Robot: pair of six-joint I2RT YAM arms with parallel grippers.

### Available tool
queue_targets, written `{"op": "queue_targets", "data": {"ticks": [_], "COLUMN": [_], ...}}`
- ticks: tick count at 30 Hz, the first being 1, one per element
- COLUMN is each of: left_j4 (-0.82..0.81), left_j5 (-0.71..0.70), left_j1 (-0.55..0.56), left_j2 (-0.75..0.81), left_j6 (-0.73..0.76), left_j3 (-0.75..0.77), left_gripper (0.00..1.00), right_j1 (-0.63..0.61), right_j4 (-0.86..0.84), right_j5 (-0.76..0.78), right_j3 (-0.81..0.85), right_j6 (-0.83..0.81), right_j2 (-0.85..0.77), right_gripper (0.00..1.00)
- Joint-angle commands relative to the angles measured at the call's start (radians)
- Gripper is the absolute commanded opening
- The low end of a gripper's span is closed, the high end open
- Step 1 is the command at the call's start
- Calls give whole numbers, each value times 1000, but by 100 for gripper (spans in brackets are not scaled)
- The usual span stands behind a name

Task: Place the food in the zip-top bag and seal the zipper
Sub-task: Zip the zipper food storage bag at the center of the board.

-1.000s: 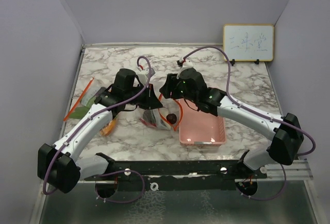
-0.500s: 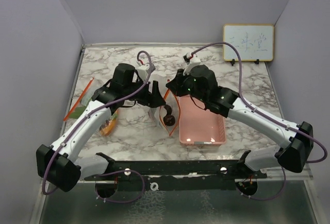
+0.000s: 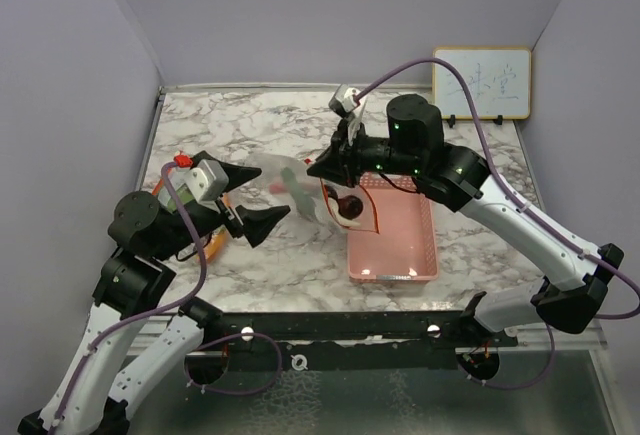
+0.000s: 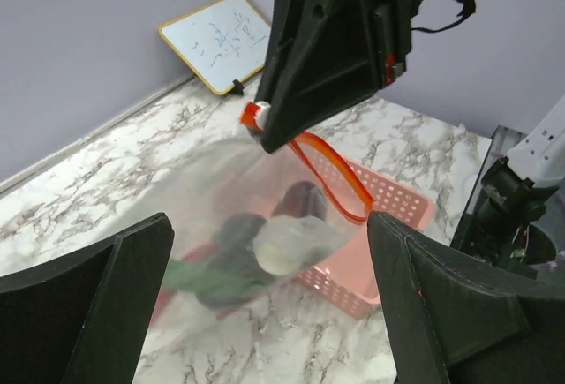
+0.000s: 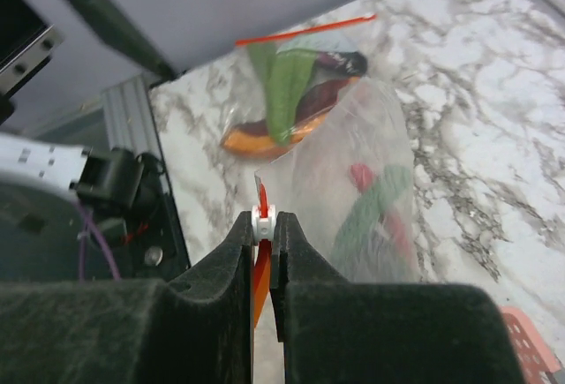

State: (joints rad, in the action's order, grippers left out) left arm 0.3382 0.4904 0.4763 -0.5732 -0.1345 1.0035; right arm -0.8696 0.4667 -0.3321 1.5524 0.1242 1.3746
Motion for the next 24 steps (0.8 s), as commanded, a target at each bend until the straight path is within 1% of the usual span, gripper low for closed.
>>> {"op": "queue_targets", "data": {"ticks": [1, 4, 7, 12, 14, 17, 24], "left_j4": [-76, -91, -119, -192, -233, -283, -354], "left_j5": [89, 127, 176, 332, 374, 392, 399], "left_j1": [-2, -1, -1, -1, -1, -1, -1], "left_j2": [-38, -66, -76, -72, -67, -74, -128], "left_j6": [107, 110, 107, 56, 33, -13, -86], "left_j3": [-26, -24, -55, -118, -147, -182, -210], "left_gripper": [93, 91, 88, 79, 77, 71, 61], "right_j1": [-3, -3, -3, -2, -3, -3, -3], "right_j4": [118, 131, 115, 90, 91, 94, 62], "right_j5": [-248, -317, -382, -433, -453, -475, -430], "right_j3": [27, 27, -1, -49, -59, -72, -91], "right_j6": [-175, -202, -213, -215, -216, -218, -192], "right_j2": [-6, -17, -38, -68, -72, -74, -65], "right_gripper": [2, 2, 2, 2, 2, 2, 2]}}
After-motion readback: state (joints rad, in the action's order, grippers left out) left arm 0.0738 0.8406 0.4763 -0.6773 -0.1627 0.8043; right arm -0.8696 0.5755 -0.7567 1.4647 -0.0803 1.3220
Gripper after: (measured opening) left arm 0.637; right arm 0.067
